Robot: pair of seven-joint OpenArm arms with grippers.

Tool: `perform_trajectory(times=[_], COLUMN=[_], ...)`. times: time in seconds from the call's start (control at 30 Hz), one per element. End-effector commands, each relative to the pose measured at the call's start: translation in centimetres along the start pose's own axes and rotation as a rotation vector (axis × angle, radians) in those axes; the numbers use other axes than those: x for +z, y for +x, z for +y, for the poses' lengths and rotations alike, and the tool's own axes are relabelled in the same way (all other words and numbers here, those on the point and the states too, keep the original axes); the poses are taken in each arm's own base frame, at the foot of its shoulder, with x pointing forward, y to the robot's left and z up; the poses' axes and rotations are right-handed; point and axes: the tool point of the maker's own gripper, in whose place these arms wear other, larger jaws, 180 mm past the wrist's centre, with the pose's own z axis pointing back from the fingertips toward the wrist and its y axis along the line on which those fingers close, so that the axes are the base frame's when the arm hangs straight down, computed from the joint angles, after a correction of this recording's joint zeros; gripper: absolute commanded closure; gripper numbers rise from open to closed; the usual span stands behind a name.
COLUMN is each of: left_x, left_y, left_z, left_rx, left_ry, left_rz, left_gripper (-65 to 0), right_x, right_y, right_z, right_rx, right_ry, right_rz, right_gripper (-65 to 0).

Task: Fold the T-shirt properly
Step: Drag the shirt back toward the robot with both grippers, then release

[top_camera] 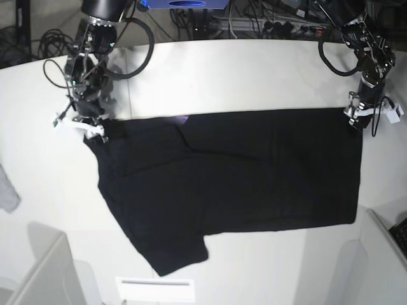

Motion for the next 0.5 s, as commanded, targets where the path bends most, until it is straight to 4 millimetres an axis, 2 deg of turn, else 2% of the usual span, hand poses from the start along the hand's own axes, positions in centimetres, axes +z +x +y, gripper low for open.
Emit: perform_trajectory(times=[0.0,0.07,0.27,0.33,0.37,0.4,0.47], left_x=[0.1,0.1,0.1,0.0,-0.1,-0.1,0.0], left_y=[-0.4,-0.4,-1.0,-1.6,-1.8,-1.8,-2.1], left_z=[0.5,0.5,1.1,1.5,1.7,1.7,1.9], left_rx=[-0.011,-0.011,-0.003,0.011,0.013,0.015,0.014], left_ry=[0.020,0.020,0.033,0.043,0.047,0.047,0.050], left_rz=[0.034,0.034,0.050,0.069,0.074,0.075,0.082], left_gripper=[-44.1,-44.1,-43.8,-43.1,-40.5,-35.2,-18.9], right_x=[-0.2,-0.3,-0.3,-0.3,-0.3,-0.3,-0.2], right_y=[-1.5,-1.8,-1.0,-1.0,-1.1,-1.1,-1.1], right_z=[-0.9,-1.3,-1.7,-1.7,-1.8,-2.0,-2.1], right_rx=[-0.011,-0.011,0.005,0.005,0.005,0.005,0.002], right_ry=[-0.033,-0.042,-0.048,-0.049,-0.052,-0.054,-0.058], right_rz=[0.066,0.076,0.063,0.064,0.066,0.066,0.064], right_gripper=[-32.6,-32.4,-31.8,-28.1,-23.9,-18.5,-5.0])
